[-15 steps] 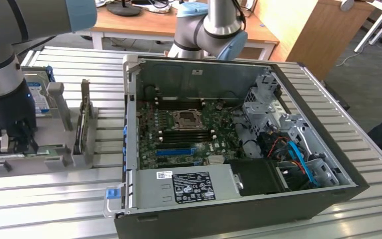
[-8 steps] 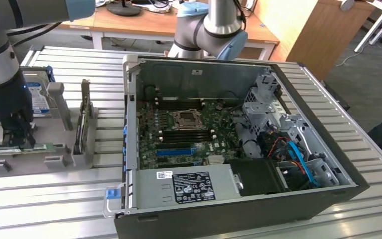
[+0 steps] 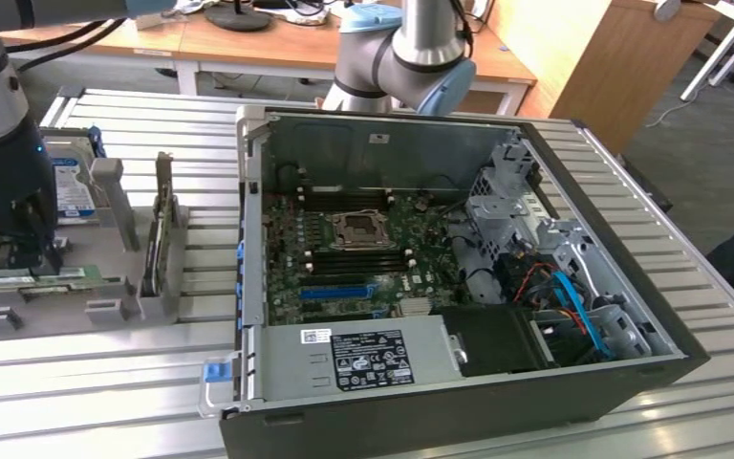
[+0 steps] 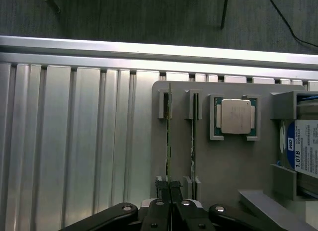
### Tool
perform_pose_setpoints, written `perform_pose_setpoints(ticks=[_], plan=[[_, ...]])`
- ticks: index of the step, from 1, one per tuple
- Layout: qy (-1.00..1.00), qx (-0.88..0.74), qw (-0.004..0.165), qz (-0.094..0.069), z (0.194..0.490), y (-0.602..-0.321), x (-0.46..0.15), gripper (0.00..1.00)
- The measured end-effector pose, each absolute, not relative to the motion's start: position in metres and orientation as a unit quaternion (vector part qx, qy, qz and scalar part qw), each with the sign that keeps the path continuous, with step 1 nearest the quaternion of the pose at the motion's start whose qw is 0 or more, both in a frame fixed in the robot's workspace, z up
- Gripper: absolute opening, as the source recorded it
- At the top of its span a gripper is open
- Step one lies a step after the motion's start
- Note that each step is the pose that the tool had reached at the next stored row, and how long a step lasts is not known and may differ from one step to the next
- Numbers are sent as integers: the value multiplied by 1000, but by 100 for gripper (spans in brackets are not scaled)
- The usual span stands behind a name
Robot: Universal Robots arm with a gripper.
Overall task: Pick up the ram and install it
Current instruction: 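Pick up the ram and move it above insertion slot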
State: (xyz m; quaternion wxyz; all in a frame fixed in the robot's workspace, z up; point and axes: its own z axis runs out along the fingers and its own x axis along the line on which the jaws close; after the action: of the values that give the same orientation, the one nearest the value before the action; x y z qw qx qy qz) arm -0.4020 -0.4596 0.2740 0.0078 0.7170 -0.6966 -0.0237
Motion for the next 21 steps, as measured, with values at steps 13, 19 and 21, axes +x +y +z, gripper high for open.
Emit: perform_pose_setpoints(ticks=[13, 19, 21], plan=[[-697, 717, 8, -24, 302, -460, -402, 12], [-697, 717, 8, -24, 314, -460, -402, 12], [-697, 717, 8, -24, 318, -460, -402, 12]])
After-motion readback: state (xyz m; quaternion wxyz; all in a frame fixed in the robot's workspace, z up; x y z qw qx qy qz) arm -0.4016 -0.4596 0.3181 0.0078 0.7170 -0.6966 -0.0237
